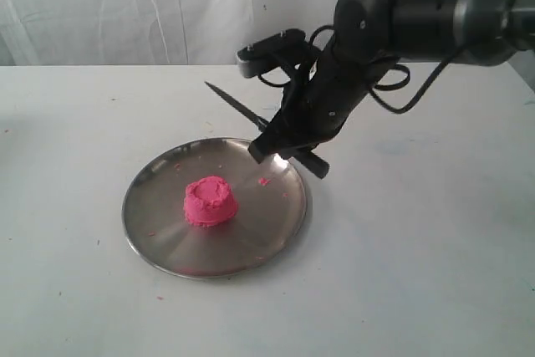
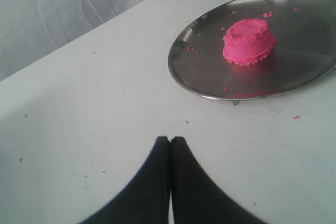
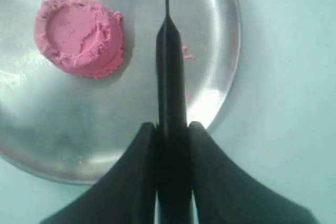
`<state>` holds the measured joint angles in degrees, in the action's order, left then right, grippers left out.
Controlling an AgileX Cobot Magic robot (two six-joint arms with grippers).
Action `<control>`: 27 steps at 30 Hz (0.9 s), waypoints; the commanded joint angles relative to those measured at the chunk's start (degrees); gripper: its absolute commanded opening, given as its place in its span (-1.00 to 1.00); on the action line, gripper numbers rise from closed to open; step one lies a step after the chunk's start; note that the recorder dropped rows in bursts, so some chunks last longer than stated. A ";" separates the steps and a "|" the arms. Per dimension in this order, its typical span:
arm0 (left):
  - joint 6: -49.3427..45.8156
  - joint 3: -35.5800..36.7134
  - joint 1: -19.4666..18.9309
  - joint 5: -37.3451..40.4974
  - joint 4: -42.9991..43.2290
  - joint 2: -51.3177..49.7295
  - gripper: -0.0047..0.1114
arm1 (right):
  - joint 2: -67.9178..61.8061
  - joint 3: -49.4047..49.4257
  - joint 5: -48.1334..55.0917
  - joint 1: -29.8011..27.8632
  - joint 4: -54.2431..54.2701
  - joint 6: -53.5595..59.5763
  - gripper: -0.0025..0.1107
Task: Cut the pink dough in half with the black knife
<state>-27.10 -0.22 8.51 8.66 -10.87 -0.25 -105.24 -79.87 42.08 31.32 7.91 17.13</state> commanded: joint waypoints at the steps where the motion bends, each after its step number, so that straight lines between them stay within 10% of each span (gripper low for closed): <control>1: 0.16 0.22 0.14 -0.02 -0.50 0.25 -0.92 | 4.84 -0.03 8.15 2.25 -5.55 -0.88 -0.89; 10: 0.16 0.22 0.14 -0.02 -0.50 0.25 -0.92 | 7.45 -0.03 10.95 14.21 -12.99 -6.29 -0.89; 27: 0.16 0.22 0.14 -0.02 -0.50 0.25 -0.92 | -1.01 -0.03 11.08 14.45 -16.67 -15.42 -0.89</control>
<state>-27.10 -0.22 8.51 8.66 -10.87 -0.25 -106.31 -79.87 53.75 45.70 -7.93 2.49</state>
